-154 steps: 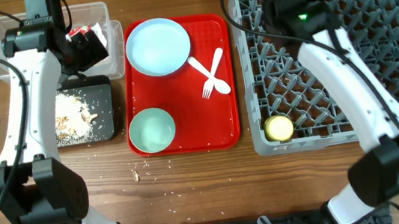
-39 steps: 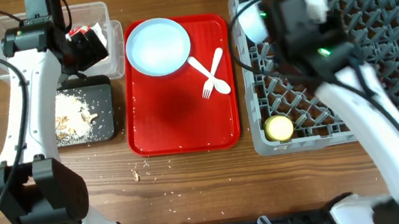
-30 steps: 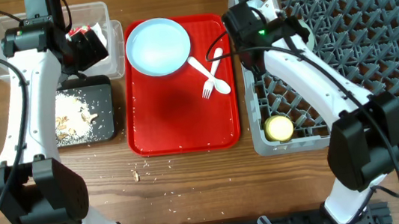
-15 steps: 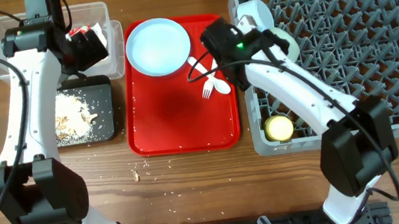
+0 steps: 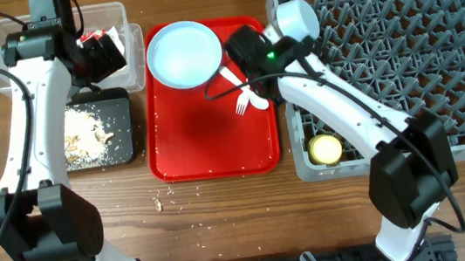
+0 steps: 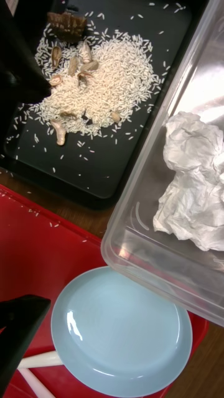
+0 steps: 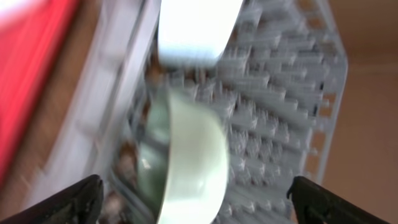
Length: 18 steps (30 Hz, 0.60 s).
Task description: Sort waste into correct bins and load items into the dishwasher rack
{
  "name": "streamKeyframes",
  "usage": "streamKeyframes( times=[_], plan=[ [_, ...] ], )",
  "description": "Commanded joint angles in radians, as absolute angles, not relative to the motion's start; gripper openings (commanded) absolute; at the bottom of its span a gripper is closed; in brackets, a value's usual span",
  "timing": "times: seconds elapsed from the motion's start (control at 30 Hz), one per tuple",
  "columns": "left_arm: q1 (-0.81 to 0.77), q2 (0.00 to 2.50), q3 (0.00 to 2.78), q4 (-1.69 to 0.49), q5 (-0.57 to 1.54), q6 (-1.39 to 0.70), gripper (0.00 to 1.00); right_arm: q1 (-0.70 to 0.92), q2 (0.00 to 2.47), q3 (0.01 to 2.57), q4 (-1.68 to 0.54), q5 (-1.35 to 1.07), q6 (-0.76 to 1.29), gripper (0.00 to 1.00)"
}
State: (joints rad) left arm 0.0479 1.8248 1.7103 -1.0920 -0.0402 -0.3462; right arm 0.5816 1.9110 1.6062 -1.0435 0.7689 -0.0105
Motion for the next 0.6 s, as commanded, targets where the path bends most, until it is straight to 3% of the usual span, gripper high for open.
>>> streamKeyframes(
  times=[0.0,0.2,0.4,0.57],
  plan=[
    [0.049,1.814,1.729,-1.089,-0.054,-0.345,1.0,0.58,1.816,1.723,-0.948,0.638,0.034,1.0],
    [0.049,1.814,1.729,-1.089,-0.054,-0.345,1.0,0.559,1.779,1.707,-0.698,0.052,0.145,1.0],
    [0.049,1.814,1.729,-1.089,-0.054,-0.345,1.0,0.556,1.947,1.666,-0.426,0.028,0.434,0.81],
    [0.049,1.814,1.729,-1.089,-0.054,-0.345,1.0,0.557,2.142,1.667,-0.344,0.021,0.584,0.69]
  ],
)
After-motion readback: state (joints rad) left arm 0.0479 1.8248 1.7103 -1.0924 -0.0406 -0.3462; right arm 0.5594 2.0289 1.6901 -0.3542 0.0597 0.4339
